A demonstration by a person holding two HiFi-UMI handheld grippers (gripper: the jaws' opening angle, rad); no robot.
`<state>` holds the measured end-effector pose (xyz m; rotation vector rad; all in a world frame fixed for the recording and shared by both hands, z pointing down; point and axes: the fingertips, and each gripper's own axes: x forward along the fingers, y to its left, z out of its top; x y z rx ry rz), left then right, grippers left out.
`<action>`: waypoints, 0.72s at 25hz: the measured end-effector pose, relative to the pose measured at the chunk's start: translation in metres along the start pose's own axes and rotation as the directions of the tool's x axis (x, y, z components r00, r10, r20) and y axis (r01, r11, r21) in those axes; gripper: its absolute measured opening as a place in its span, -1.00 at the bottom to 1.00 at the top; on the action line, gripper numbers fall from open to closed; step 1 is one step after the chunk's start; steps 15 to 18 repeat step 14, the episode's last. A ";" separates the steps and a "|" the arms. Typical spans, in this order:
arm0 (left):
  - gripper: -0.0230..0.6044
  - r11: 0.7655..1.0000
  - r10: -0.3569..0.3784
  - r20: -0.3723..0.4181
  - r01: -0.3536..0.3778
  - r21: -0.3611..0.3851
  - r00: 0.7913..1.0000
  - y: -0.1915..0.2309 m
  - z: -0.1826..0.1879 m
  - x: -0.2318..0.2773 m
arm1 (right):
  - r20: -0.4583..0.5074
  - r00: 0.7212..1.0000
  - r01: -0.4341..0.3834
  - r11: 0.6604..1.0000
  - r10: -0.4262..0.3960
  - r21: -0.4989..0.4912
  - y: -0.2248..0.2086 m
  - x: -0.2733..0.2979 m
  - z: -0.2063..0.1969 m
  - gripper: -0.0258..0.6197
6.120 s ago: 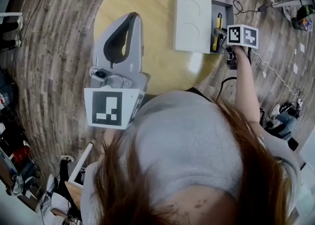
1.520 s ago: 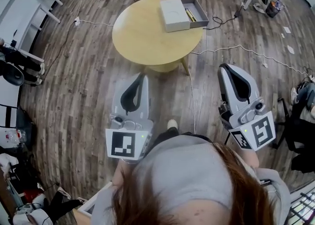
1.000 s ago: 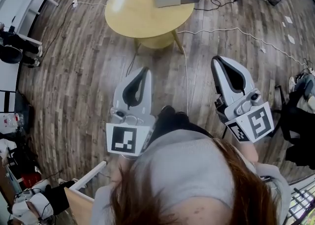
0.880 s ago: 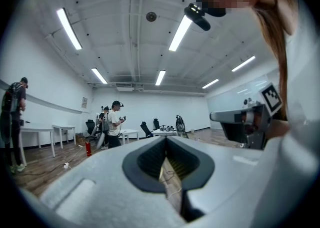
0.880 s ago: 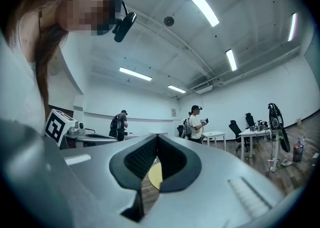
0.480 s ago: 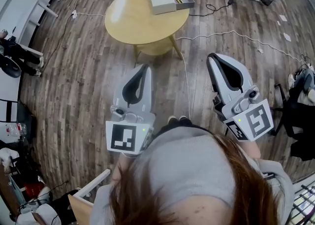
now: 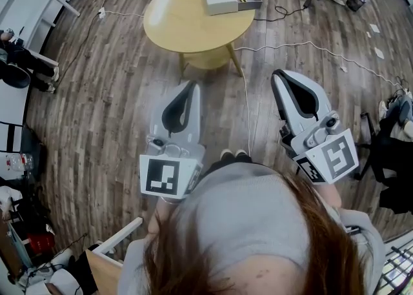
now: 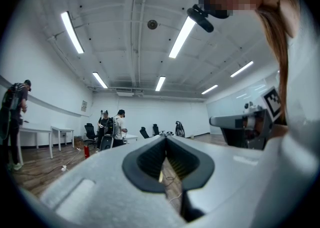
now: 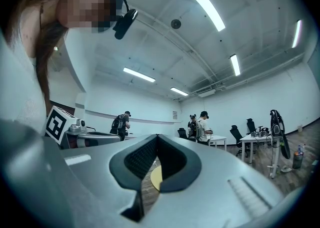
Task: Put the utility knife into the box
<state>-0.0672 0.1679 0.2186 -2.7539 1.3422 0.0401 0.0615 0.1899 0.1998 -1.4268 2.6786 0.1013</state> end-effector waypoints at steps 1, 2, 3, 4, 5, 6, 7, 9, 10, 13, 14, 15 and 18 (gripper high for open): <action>-0.95 1.000 -0.001 0.000 0.001 -0.002 1.000 0.000 0.000 0.000 | 0.000 1.000 0.001 1.000 -0.001 0.002 0.000 -0.001 0.000 -0.91; -0.95 1.000 -0.003 0.000 0.003 -0.002 1.000 0.000 0.000 -0.001 | 0.001 1.000 0.003 1.000 -0.003 0.003 0.001 -0.001 0.001 -0.91; -0.95 1.000 -0.005 0.000 0.005 -0.001 1.000 -0.001 0.000 -0.001 | 0.002 1.000 0.005 1.000 -0.005 0.004 0.001 -0.001 0.001 -0.91; -0.95 1.000 -0.006 0.000 0.006 0.000 1.000 -0.001 0.001 -0.001 | 0.002 1.000 0.007 1.000 -0.007 0.005 0.001 -0.001 0.001 -0.91; -0.95 1.000 -0.008 0.001 0.008 0.002 1.000 -0.001 0.001 -0.002 | 0.001 1.000 0.008 1.000 -0.008 0.006 0.001 -0.001 0.001 -0.91; -0.95 1.000 -0.008 0.002 0.008 0.002 1.000 -0.002 0.001 -0.002 | -0.001 1.000 0.008 1.000 -0.008 0.005 0.001 -0.002 0.001 -0.91; -0.95 1.000 -0.009 0.004 0.009 0.003 1.000 -0.002 0.001 -0.002 | -0.003 1.000 0.007 1.000 -0.007 0.003 0.001 -0.002 0.000 -0.91; -0.95 1.000 -0.008 0.007 0.008 0.003 1.000 -0.003 0.001 -0.002 | -0.008 1.000 0.005 1.000 -0.005 0.002 0.002 -0.003 -0.002 -0.91; -0.95 1.000 -0.008 0.008 0.008 0.003 1.000 -0.003 0.001 -0.002 | -0.009 1.000 0.003 1.000 -0.003 0.003 0.002 -0.003 -0.002 -0.91; -0.95 1.000 -0.009 0.008 0.009 0.002 1.000 -0.003 0.000 -0.002 | -0.009 1.000 0.001 1.000 -0.001 0.003 0.004 -0.002 -0.003 -0.91; -0.95 1.000 -0.010 0.008 0.010 0.001 1.000 -0.002 0.000 -0.003 | -0.009 1.000 0.000 1.000 0.000 0.002 0.005 -0.001 -0.003 -0.91; -0.95 1.000 -0.010 0.008 0.010 0.001 1.000 -0.002 0.000 -0.003 | -0.009 1.000 0.000 1.000 0.000 0.002 0.005 -0.001 -0.003 -0.91; -0.95 1.000 -0.010 0.008 0.010 0.001 1.000 -0.002 0.000 -0.003 | -0.009 1.000 0.000 1.000 0.000 0.002 0.005 -0.001 -0.003 -0.91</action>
